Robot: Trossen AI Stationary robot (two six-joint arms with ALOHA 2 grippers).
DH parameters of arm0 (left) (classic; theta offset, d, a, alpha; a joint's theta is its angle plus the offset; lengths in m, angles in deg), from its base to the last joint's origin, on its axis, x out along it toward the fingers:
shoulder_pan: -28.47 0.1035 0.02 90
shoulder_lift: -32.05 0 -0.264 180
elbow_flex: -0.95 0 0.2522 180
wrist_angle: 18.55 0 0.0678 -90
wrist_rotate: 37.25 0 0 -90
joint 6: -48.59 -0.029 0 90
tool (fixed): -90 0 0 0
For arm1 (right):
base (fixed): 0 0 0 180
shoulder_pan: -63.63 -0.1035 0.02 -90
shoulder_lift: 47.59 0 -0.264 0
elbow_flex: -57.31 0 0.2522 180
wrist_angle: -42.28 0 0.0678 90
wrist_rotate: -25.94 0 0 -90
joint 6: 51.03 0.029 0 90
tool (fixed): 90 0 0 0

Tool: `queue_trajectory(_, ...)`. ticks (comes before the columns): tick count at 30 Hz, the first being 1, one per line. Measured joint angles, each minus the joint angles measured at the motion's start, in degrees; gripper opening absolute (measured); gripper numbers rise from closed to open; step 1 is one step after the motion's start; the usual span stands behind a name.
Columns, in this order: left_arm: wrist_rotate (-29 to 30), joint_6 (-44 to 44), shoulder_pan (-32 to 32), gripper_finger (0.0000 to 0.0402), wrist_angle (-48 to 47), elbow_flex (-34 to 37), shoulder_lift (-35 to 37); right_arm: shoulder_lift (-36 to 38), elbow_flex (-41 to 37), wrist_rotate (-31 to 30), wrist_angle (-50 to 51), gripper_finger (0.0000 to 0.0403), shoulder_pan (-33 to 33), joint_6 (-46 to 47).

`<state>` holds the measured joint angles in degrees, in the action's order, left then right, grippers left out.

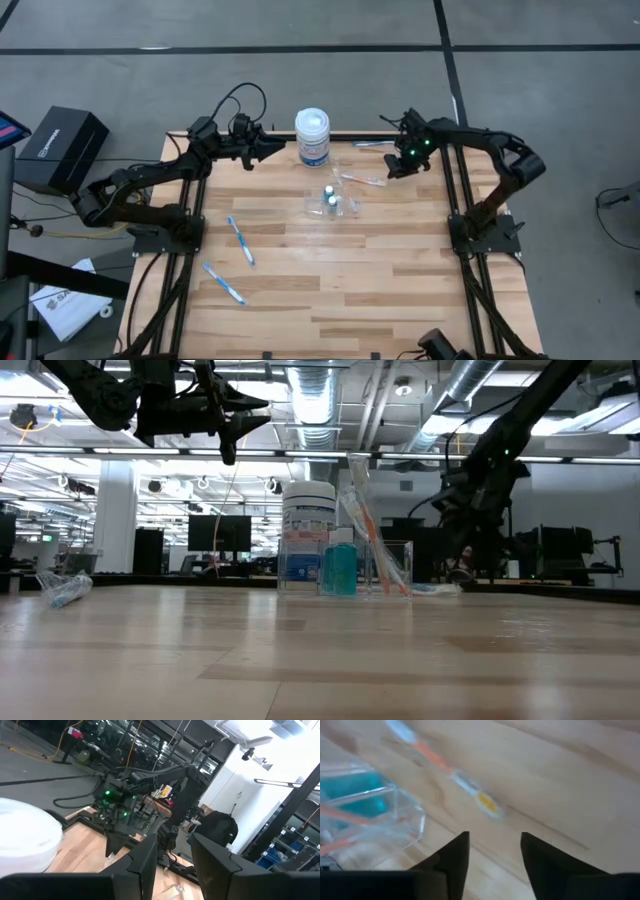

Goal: Pick & Place toothbrushing station
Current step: Put the orange toothbrush into the transparent organizer

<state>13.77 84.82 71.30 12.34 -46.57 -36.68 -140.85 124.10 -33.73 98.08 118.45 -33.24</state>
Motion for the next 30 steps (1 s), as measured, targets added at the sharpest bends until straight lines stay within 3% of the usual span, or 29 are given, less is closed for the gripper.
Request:
queue_trajectory(5,0.0,0.0,0.0,0.0115,-0.7,0.0,0.0,-5.8,-0.3,1.7,-1.6,0.0188,-0.7,0.6)
queue_trajectory(12,-0.1,0.0,0.0,0.0115,-1.1,0.0,0.0,-10.0,0.2,4.1,-5.6,0.0160,-2.5,4.8)
queue_trajectory(19,-0.3,-1.2,0.0,0.0115,-2.8,0.0,0.0,-10.2,0.2,3.7,-9.5,0.0101,-2.7,7.0)
queue_trajectory(24,-0.3,-1.3,0.0,0.0115,-2.9,0.0,0.0,-10.2,0.2,4.5,-9.7,0.0014,-2.7,7.2)
queue_trajectory(30,-0.3,-1.3,0.0,0.0115,-2.9,0.0,0.0,-9.9,0.2,5.9,-9.5,0.0002,-2.7,7.2)
